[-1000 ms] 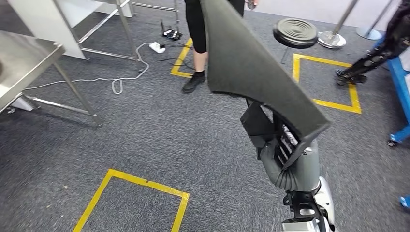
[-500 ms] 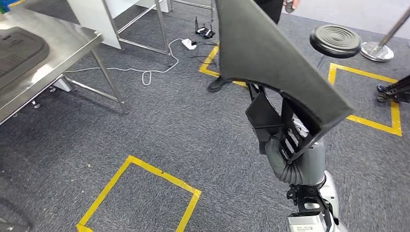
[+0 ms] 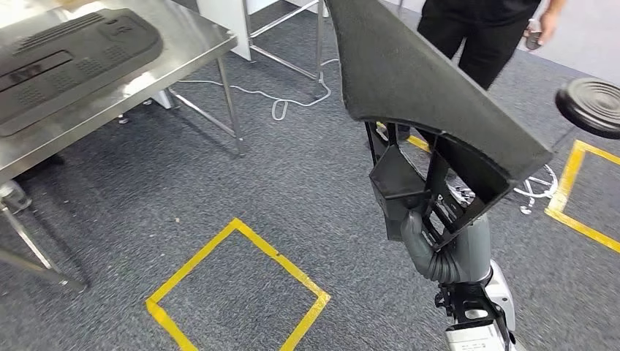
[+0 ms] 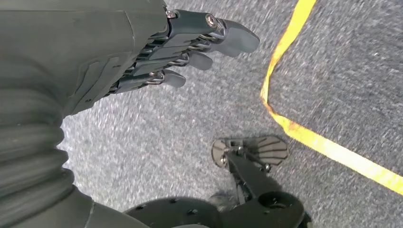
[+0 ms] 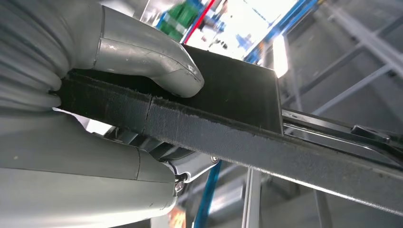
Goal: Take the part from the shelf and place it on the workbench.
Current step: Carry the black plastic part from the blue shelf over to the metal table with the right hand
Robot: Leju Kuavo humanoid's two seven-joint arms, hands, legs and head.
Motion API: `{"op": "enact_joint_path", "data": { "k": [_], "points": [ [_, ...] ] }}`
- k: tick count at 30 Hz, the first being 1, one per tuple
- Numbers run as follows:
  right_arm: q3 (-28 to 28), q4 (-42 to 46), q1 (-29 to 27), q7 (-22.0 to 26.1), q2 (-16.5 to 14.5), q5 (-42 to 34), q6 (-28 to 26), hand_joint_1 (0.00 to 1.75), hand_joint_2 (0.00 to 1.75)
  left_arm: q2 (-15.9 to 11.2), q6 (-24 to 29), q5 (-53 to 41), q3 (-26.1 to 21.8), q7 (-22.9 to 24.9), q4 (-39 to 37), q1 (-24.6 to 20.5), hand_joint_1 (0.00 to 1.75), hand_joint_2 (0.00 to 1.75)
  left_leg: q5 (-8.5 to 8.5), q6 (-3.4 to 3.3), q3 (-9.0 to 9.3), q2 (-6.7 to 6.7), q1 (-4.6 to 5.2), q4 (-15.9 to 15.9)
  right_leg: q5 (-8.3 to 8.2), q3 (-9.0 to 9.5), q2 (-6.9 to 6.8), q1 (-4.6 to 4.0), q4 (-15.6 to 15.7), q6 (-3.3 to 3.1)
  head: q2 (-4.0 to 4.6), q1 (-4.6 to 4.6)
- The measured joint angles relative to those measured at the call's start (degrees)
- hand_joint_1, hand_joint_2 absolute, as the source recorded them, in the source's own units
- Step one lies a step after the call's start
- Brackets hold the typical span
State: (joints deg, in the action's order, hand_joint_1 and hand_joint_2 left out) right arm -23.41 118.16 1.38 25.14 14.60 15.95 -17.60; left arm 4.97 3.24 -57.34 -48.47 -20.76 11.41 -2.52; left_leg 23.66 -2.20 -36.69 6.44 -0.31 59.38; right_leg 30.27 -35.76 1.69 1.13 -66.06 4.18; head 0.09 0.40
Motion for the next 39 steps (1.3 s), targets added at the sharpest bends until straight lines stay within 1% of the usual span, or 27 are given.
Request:
{"op": "enact_joint_path", "data": {
  "k": [1, 2, 3, 5, 6, 7, 9, 10, 11, 12, 13, 14, 16, 17, 18, 19, 21, 22, 23, 25, 27, 28, 29, 31, 33, 37, 39],
  "points": [
    [0.0, 0.0, 0.0, 0.1, 0.0, -0.6, 0.6, 1.75, 1.75, 0.0, 0.0, -0.1, 0.0, 0.0, 0.0, 0.0, 0.0, 1.75, -0.1, 0.24, -0.07, 0.76, 0.11, 0.1, -1.43, 1.58, 1.24, 0.11, 3.7, 0.13, 0.0, -0.01],
    [0.0, 0.0, 0.0, 0.3, 0.1, -1.2, 1.2, 1.75, 1.75, 0.0, 0.0, -0.1, -0.1, 0.0, 0.0, 0.0, 0.0, 1.75, -0.21, 0.51, -0.24, 1.4, 0.22, 0.1, -2.35, 2.77, 2.13, 0.2, 6.1, -0.06, 0.0, 0.0],
    [0.0, 0.1, 0.0, 0.4, 0.1, -1.7, 1.7, 1.75, 1.75, 0.0, 0.0, -0.2, -0.1, 0.0, 0.0, 0.1, 0.0, 1.75, -0.36, 0.82, -0.45, 1.96, 0.31, 0.1, -2.74, 3.27, 2.6, 0.17, 7.2, -0.49, 0.0, 0.04],
    [-0.1, 0.1, 0.1, 0.7, 0.1, -2.1, 2.3, 1.75, 1.75, 0.0, 0.0, -0.2, -0.2, 0.0, 0.0, 0.3, 0.0, 1.75, -0.73, 1.48, -0.84, 2.84, 0.26, -0.2, -3.1, 3.42, 1.41, 0.04, 7.3, -1.45, 0.0, 0.08],
    [-0.1, 0.2, 0.1, 0.8, 0.1, -2.0, 2.4, 1.75, 1.75, 0.0, 0.0, -0.2, -0.2, 0.0, 0.0, 0.4, 0.0, 1.75, -0.6, 1.77, -1.06, 1.95, 0.28, 0.1, -3.27, 3.43, 0.79, 0.16, 7.4, -1.84, 0.0, 0.08],
    [-0.1, 0.3, 0.1, 0.9, 0.1, -1.8, 2.5, 1.75, 1.75, 0.0, 0.0, -0.3, -0.3, 0.0, 0.0, 0.5, 0.0, 1.75, 0.13, 2.02, -1.52, 0.17, 0.34, 1.2, -3.39, 3.52, 0.01, 0.29, 7.5, -2.29, 0.0, 0.22],
    [-0.1, 0.4, 0.1, 0.9, 0.2, -1.3, 2.5, 1.75, 1.75, 0.0, 0.0, -0.5, -0.3, 0.1, 0.0, 0.4, 0.0, 1.75, 3.51, 2.43, -3.89, -4.42, 0.4, 6.8, -3.41, 3.71, -1.71, 0.4, 7.7, -3.02, 0.0, 0.56],
    [-0.1, 0.5, 0.0, 0.9, 0.2, -1.1, 2.5, 1.75, 1.75, 0.1, 0.0, -0.6, -0.3, 0.1, 0.0, 0.3, 0.0, 1.75, 5.58, 2.65, -5.69, -5.61, 0.24, 10.8, -3.34, 3.73, -2.6, 0.3, 7.7, -3.23, 0.0, 0.71],
    [-0.1, 0.5, -0.1, 0.9, 0.2, -0.9, 2.5, 1.75, 1.75, 0.1, 0.0, -0.7, -0.3, 0.1, 0.0, 0.3, 0.0, 1.75, 7.15, 2.88, -7.36, -6.07, 0.02, 14.5, -3.29, 3.75, -3.48, 0.24, 7.7, -3.28, 0.0, 0.72],
    [-0.1, 0.5, -0.1, 0.9, 0.2, -0.9, 2.5, 1.75, 1.75, 0.2, 0.0, -0.8, -0.3, 0.1, 0.0, 0.2, 0.0, 1.75, 7.83, 3.1, -8.35, -6.22, -0.21, 16.8, -3.26, 3.76, -4.37, 0.23, 7.7, -3.28, 0.0, 0.73],
    [-0.1, 0.5, -0.2, 0.9, 0.2, -0.9, 2.5, 1.75, 1.75, 0.2, 0.0, -0.8, -0.3, 0.1, 0.0, 0.3, 0.0, 1.75, 7.37, 3.3, -8.18, -6.34, -0.4, 16.8, -3.22, 3.8, -5.2, 0.26, 7.7, -3.27, 0.0, 0.74],
    [-0.1, 0.5, -0.2, 0.9, 0.2, -0.9, 2.5, 1.75, 1.75, 0.1, 0.0, -0.9, -0.3, 0.1, 0.0, 0.3, 0.0, 1.75, 5.97, 3.46, -6.77, -6.66, -0.56, 14.4, -3.14, 3.89, -5.99, 0.33, 7.6, -3.2, 0.0, 0.75],
    [-0.1, 0.5, -0.2, 0.9, 0.2, -0.8, 2.4, 1.75, 1.75, 0.1, 0.0, -0.9, -0.3, 0.1, 0.0, 0.3, 0.0, 1.75, 2.74, 3.57, -2.01, -8.89, -0.54, 6.1, -2.83, 4.21, -7.42, 0.22, 7.6, -2.75, 0.0, 0.82],
    [-0.1, 0.5, -0.2, 0.9, 0.2, -0.8, 2.4, 1.75, 1.75, 0.1, 0.0, -0.9, -0.4, 0.2, 0.0, 0.3, 0.0, 1.75, 1.85, 3.4, -0.27, -9.86, -0.44, 3.0, -2.63, 4.39, -8.07, 0.03, 7.6, -2.42, 0.0, 0.79],
    [-0.1, 0.5, -0.2, 0.9, 0.2, -0.7, 2.4, 1.75, 1.75, 0.1, 0.0, -0.9, -0.4, 0.2, 0.0, 0.2, 0.0, 1.75, 1.58, 3.14, 0.62, -10.45, -0.28, 1.2, -2.48, 4.57, -8.65, -0.21, 7.6, -2.09, 0.0, 0.74],
    [-0.1, 0.5, -0.3, 0.8, 0.2, -0.6, 2.3, 1.75, 1.75, 0.2, 0.0, -0.9, -0.5, 0.2, 0.0, 0.1, 0.0, 1.75, 1.76, 2.8, 0.64, -10.26, -0.05, 0.8, -2.42, 4.73, -9.23, -0.41, 7.7, -1.81, 0.0, 0.69],
    [-0.1, 0.6, -0.3, 0.8, 0.2, -0.5, 2.2, 1.75, 1.75, 0.2, 0.0, -0.9, -0.7, 0.2, 0.0, 0.2, 0.0, 1.75, 1.54, 1.98, 0.45, -8.58, -0.08, 0.6, -2.26, 4.99, -10.06, -0.4, 7.9, -1.2, 0.0, 0.57],
    [0.0, 0.6, -0.3, 0.8, 0.2, -0.5, 2.2, 1.75, 1.75, 0.2, 0.0, -0.9, -0.7, 0.2, 0.0, 0.2, 0.0, 1.75, 1.4, 1.58, 0.47, -7.77, -0.17, 0.4, -1.78, 4.79, -9.19, -0.29, 7.4, -1.01, 0.0, 0.51],
    [0.0, 0.6, -0.3, 0.8, 0.3, -0.5, 2.1, 1.75, 1.75, 0.3, 0.0, -0.9, -0.8, 0.2, 0.0, 0.2, 0.0, 1.75, 1.21, 1.17, 0.5, -7.03, -0.33, 0.3, -0.82, 4.06, -7.61, -0.22, 5.7, -1.0, 0.0, 0.4],
    [0.2, 0.6, -0.4, 0.7, 0.4, -0.7, 2.0, 1.75, 1.75, 0.3, 0.0, -0.8, -0.8, 0.2, 0.0, 0.0, 0.0, 1.75, 0.96, 0.6, 0.34, -5.5, -0.46, 0.2, 2.17, 0.74, -3.65, -0.07, -1.0, -1.55, 0.0, 0.08],
    [0.2, 0.6, -0.7, 0.5, 0.4, -1.0, 2.0, 1.75, 1.75, 0.4, 0.1, -0.8, -0.8, 0.2, 0.0, -0.1, 0.0, 1.75, 0.8, 0.34, 0.1, -3.79, -0.39, 0.2, 4.2, -2.95, -2.15, -0.13, -7.7, -1.75, 0.0, -0.09],
    [0.3, 0.6, -0.8, 0.3, 0.4, -1.2, 2.0, 1.75, 1.75, 0.4, 0.1, -0.8, -0.8, 0.2, 0.0, -0.1, 0.0, 1.75, 0.74, 0.3, 0.04, -3.03, -0.36, 0.2, 4.02, -3.63, -1.95, -0.15, -8.5, -1.53, 0.0, -0.11],
    [0.3, 0.5, -0.8, 0.3, 0.4, -1.4, 2.0, 1.75, 1.75, 0.4, 0.1, -0.8, -0.8, 0.2, 0.0, 0.0, 0.0, 1.75, 0.68, 0.31, 0.05, -2.39, -0.35, 0.2, 2.94, -3.15, -1.86, -0.16, -7.0, -1.15, 0.0, -0.12],
    [0.4, 0.5, -0.9, 0.2, 0.3, -1.9, 1.9, 1.75, 1.75, 0.5, 0.1, -0.8, -0.9, 0.2, 0.0, 0.1, 0.0, 1.75, 0.57, 0.47, 0.09, -1.43, -0.33, 0.2, -0.4, 0.15, -1.48, -0.16, 0.8, -0.56, 0.0, -0.19],
    [0.4, 0.5, -0.9, 0.2, 0.1, -2.4, 1.8, 1.75, 1.75, 0.6, 0.2, -0.8, -0.9, 0.2, 0.0, 0.2, 0.0, 1.75, 0.64, 0.75, 0.02, -0.9, -0.02, 0.3, -2.63, 2.68, -1.07, -0.18, 6.7, -0.75, 0.0, -0.18],
    [0.5, 0.5, -1.0, 0.2, -0.7, -2.8, 1.3, 1.75, 1.75, 0.5, 0.3, -0.8, -1.2, 0.0, 0.0, 0.3, 0.0, 1.75, 0.58, -0.2, 0.04, -1.33, 0.19, 0.3, -3.39, 3.18, -0.78, -0.3, 7.7, -1.3, 0.0, -0.12],
    [0.5, 0.5, -1.1, 0.2, -1.0, -2.8, 1.1, 1.75, 1.75, 0.5, 0.3, -0.8, -1.3, -0.3, 0.0, 0.3, 0.0, 1.75, 0.42, 0.1, 0.23, -1.52, 0.15, -0.1, -3.47, 3.13, -0.62, -0.4, 7.7, -1.51, 0.0, -0.13]
  ]
}}
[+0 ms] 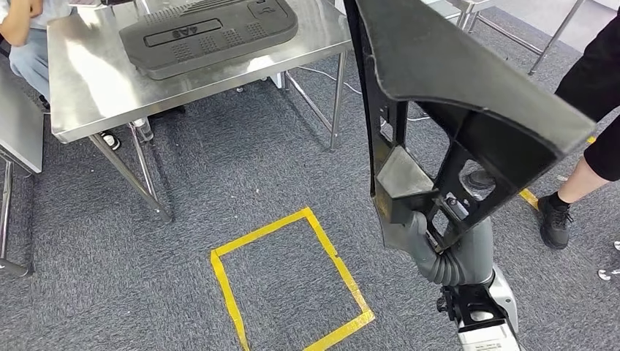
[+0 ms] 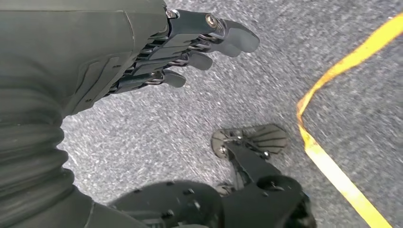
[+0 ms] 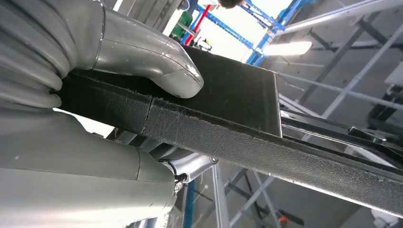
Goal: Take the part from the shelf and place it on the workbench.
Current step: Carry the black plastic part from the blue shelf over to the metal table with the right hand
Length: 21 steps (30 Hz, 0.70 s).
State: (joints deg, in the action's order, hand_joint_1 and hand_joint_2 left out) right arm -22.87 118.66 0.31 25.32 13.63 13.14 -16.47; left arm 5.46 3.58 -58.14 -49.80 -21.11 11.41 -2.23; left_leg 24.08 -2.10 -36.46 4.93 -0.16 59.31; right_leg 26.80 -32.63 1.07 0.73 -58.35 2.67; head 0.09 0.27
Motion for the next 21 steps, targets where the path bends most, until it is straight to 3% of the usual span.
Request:
{"op": "enact_joint_path", "data": {
  "k": [9, 21],
  "points": [
    [0.0, 0.0, -0.2, 0.0, -0.9, 0.0, -0.2, 1.75, 1.75, 0.0, 0.0, 0.0, -0.3, -0.5, 0.0, 0.0, 0.0, 1.75, -0.17, 1.47, 0.1, -0.05, -0.11, -0.5, 0.03, -0.18, 0.09, -0.07, -0.1, -0.3, 0.0, -0.02],
    [0.1, -0.1, -0.4, 0.0, -1.7, 0.2, -1.5, 1.75, 1.75, 0.0, 0.4, -0.1, -0.4, -0.7, 0.0, 0.0, 0.0, 1.75, -0.18, 1.46, -0.03, -0.04, 0.3, -0.5, 0.02, -0.25, 0.08, 0.37, -0.1, -0.27, 0.0, -0.03]
  ]
}}
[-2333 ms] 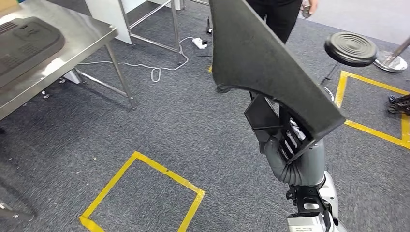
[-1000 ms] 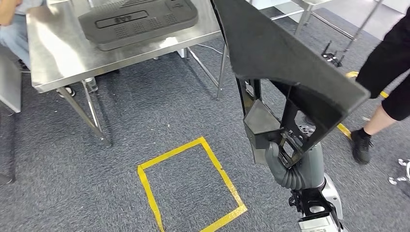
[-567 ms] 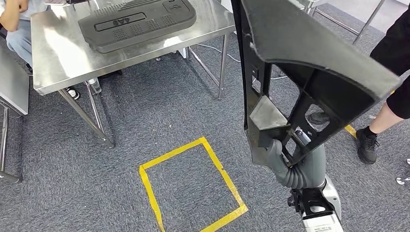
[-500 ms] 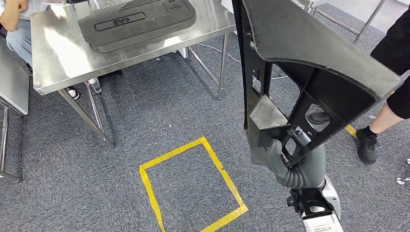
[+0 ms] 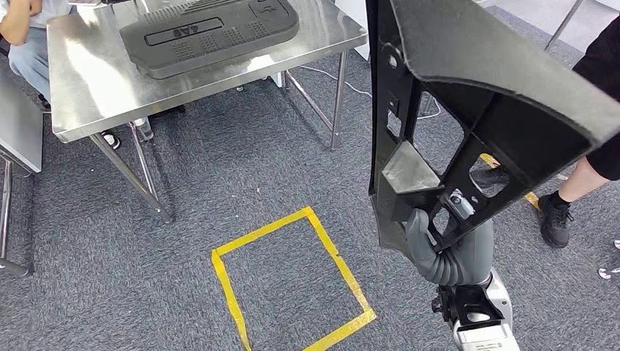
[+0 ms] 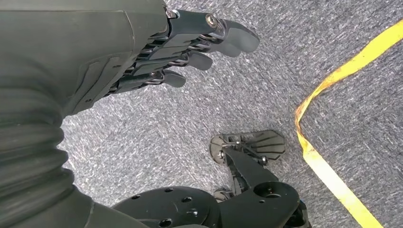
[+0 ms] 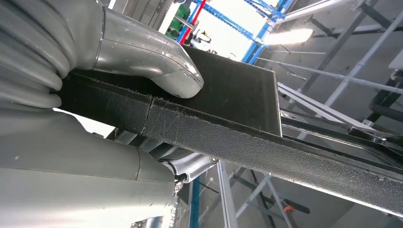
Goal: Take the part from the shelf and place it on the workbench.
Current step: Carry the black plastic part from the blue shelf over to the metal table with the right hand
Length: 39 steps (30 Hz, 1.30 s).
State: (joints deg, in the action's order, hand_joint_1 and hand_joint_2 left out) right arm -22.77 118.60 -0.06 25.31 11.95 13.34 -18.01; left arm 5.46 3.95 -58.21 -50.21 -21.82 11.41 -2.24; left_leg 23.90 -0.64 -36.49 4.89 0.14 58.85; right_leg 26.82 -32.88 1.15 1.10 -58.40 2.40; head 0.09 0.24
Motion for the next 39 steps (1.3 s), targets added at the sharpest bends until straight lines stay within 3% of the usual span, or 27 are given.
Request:
{"op": "enact_joint_path", "data": {
  "k": [33, 35, 37, 39],
  "points": [
    [-0.3, -1.1, 0.1, -1.2, -0.5, 0.7, 0.0, 1.75, 1.75, 0.0, 3.4, -1.7, -0.9, 2.1, 0.0, 0.0, 0.0, 1.75, 0.0, -0.01, -0.02, 0.0, 0.07, 0.0, 0.0, -0.01, 0.0, 0.06, 0.0, 0.01, 0.0, 0.0],
    [-0.3, -1.1, 0.1, -1.2, -0.6, 0.7, 0.0, 1.75, 1.75, -0.1, 4.0, -1.8, -0.9, 2.0, 0.0, 0.0, 0.0, 1.75, 0.09, -0.36, 0.01, 0.0, 0.19, 0.0, -0.12, 0.13, 0.01, 0.28, 0.4, 0.22, 0.0, 0.02],
    [-0.3, -1.1, 0.1, -1.2, -0.6, 0.7, 0.0, 1.75, 1.75, -0.1, 4.4, -1.9, -0.9, 2.0, 0.0, 0.0, 0.0, 1.75, -0.39, -1.22, 0.98, -0.1, -0.12, -1.6, -0.21, 0.26, -0.15, 0.24, 0.8, 0.52, 0.0, -0.02],
    [-0.3, -1.2, 0.3, -1.1, -0.6, 0.7, 0.0, 1.75, 1.75, 0.0, 4.6, -1.9, -0.9, 1.9, 0.0, -0.1, 0.0, 1.75, -1.14, -1.74, 2.21, -0.38, -0.69, -3.5, 1.11, -0.89, -0.43, 0.07, -1.7, 0.45, 0.0, -0.26]
  ]
}}
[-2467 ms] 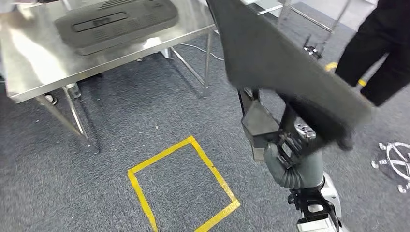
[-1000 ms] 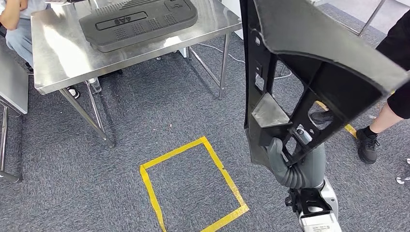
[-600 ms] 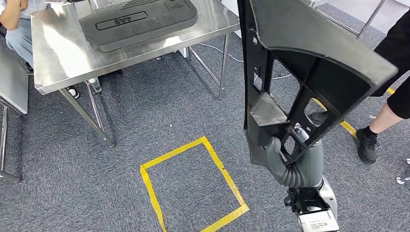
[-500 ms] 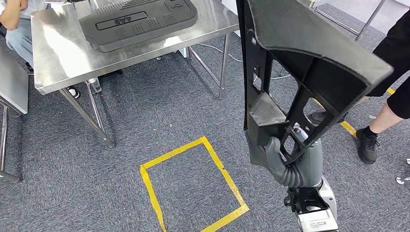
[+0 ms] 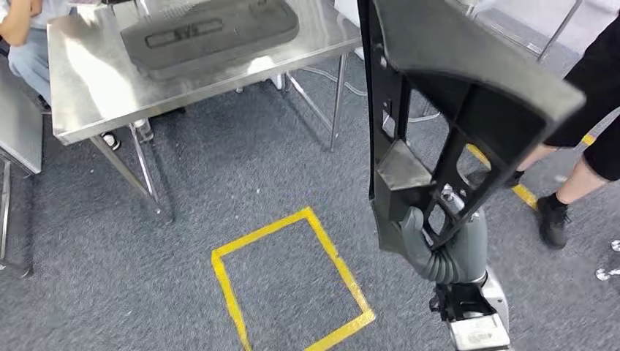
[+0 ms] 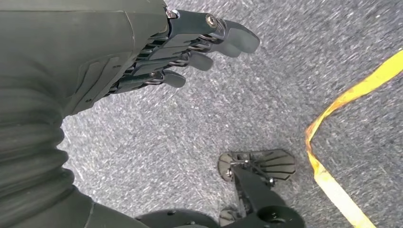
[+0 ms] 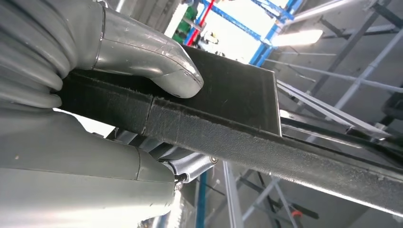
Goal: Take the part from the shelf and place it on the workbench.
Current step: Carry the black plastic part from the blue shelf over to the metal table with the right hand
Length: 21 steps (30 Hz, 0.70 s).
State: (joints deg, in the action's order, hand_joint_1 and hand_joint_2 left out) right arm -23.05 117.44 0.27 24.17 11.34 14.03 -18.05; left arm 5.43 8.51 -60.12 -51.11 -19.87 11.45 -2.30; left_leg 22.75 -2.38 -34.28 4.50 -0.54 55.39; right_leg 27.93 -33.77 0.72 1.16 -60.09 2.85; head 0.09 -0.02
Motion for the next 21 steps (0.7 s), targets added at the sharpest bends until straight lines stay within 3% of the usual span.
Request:
{"op": "enact_joint_path", "data": {
  "k": [2, 4, 5, 7, 8, 9, 10, 12, 13, 15, 17, 19, 20, 21],
  "points": [
    [0.0, -0.1, 0.2, 0.0, 0.0, 0.0, 0.0, 1.75, 1.75, 0.0, 0.1, 0.0, 0.0, 0.0, 0.0, 0.0, 0.0, 1.75, -0.18, 0.0, 0.22, -0.28, -0.25, -0.4, 2.89, -3.33, -0.12, 0.34, -6.5, -0.22, 0.0, -0.16],
    [0.0, -0.3, 0.1, 0.0, 0.0, 0.0, 0.0, 1.75, 1.75, 0.0, 0.1, -0.1, 0.0, 0.1, 0.0, 0.0, 0.0, 1.75, -0.15, 0.35, 0.04, -0.39, -0.59, -0.3, 4.38, -5.91, -0.15, 0.89, -11.3, 0.35, 0.0, -0.15],
    [0.0, -0.3, 0.1, 0.0, 0.1, 0.0, 0.0, 1.75, 1.75, 0.1, 0.1, -0.1, 0.0, 0.2, 0.0, 0.0, 0.0, 1.75, -0.1, 0.73, -0.04, -0.37, -0.88, -0.2, 3.84, -5.58, -0.18, 1.22, -10.6, 1.09, 0.0, -0.15],
    [0.0, -0.5, 0.2, 0.0, 0.1, 0.1, 0.2, 1.75, 1.75, 0.1, 0.0, -0.1, 0.0, 0.4, 0.0, 0.0, 0.0, 1.75, 0.27, 1.92, -0.26, -0.25, -1.55, 0.5, 1.18, -1.87, -0.24, 2.06, -3.9, 3.03, 0.0, -0.19],
    [-0.1, -0.6, 0.3, 0.0, 0.1, 0.2, 0.3, 1.75, 1.75, -0.1, 0.0, -0.1, -0.1, 0.5, 0.1, 0.0, 0.0, 1.75, 0.63, 2.67, -0.52, -0.15, -1.73, 1.1, 0.07, -0.17, -0.15, 2.26, -0.7, 3.65, 0.0, -0.39],
    [-0.1, -0.6, 0.4, 0.0, 0.1, 0.3, 0.3, 1.75, 1.75, -0.2, 0.0, -0.1, -0.1, 0.6, 0.1, 0.0, 0.0, 1.75, 1.09, 3.35, -0.76, -0.06, -1.75, 1.7, -0.54, 1.03, -0.05, 2.36, 1.2, 3.48, 0.0, -0.49],
    [-0.1, -0.7, 0.4, -0.1, 0.1, 0.4, 0.4, 1.75, 1.75, -0.3, 0.1, -0.1, -0.1, 0.7, 0.1, 0.0, 0.0, 1.75, 1.46, 3.92, -0.9, -0.01, -1.69, 2.2, -0.66, 1.46, 0.04, 2.34, 1.8, 2.8, 0.0, -0.51],
    [-0.2, -0.8, 0.5, -0.1, 0.1, 0.5, 0.5, 1.75, 1.75, -0.2, 0.1, -0.1, -0.3, 0.7, 0.1, 0.1, 0.0, 1.75, 1.77, 4.35, -0.84, 0.08, -1.75, 2.3, -0.48, 1.35, 0.06, 2.14, 1.1, 0.82, 0.0, -0.26],
    [-0.2, -0.8, 0.5, -0.2, 0.1, 0.6, 0.5, 1.75, 1.75, -0.1, 0.1, -0.1, -0.4, 0.7, 0.1, 0.1, 0.0, 1.75, 1.86, 4.42, -0.75, -0.13, -1.91, 2.4, -0.43, 1.37, -0.05, 2.09, 1.0, 0.27, 0.0, -0.11],
    [-0.2, -0.9, 0.5, -0.2, 0.1, 0.7, 0.6, 1.75, 1.75, -0.1, 0.1, -0.1, -0.5, 0.7, 0.1, 0.1, 0.0, 1.75, 3.39, 4.35, -1.87, -1.77, -1.99, 5.1, -0.4, 1.57, -0.34, 1.89, 1.0, -0.43, 0.0, 0.13],
    [-0.2, -0.9, 0.5, -0.2, 0.1, 0.7, 0.6, 1.75, 1.75, 0.0, 0.1, -0.1, -0.6, 0.7, 0.1, 0.0, 0.0, 1.75, 6.84, 4.08, -5.57, -3.76, -1.73, 12.5, -0.22, 1.76, -0.66, 1.36, 1.0, -0.94, 0.0, 0.31],
    [-0.2, -0.9, 0.5, -0.2, 0.1, 0.7, 0.6, 1.75, 1.75, 0.0, 0.1, -0.1, -0.6, 0.7, 0.1, -0.1, 0.0, 1.75, 9.18, 3.56, -9.62, -4.33, -1.45, 19.7, 0.06, 1.92, -0.99, 0.71, 1.0, -1.38, 0.0, 0.33],
    [-0.2, -0.9, 0.5, -0.2, 0.1, 0.7, 0.6, 1.75, 1.75, 0.0, 0.1, -0.1, -0.6, 0.7, 0.1, -0.1, 0.0, 1.75, 8.77, 3.1, -10.36, -4.34, -1.24, 20.6, 0.24, 2.1, -1.15, 0.39, 1.0, -1.62, 0.0, 0.33],
    [-0.2, -0.9, 0.5, -0.2, 0.1, 0.7, 0.6, 1.75, 1.75, 0.0, 0.1, -0.1, -0.7, 0.7, 0.1, 0.0, 0.0, 1.75, 7.32, 2.48, -10.0, -4.34, -0.95, 19.3, 0.46, 2.4, -1.28, 0.08, 0.9, -1.82, 0.0, 0.33]
  ]
}}
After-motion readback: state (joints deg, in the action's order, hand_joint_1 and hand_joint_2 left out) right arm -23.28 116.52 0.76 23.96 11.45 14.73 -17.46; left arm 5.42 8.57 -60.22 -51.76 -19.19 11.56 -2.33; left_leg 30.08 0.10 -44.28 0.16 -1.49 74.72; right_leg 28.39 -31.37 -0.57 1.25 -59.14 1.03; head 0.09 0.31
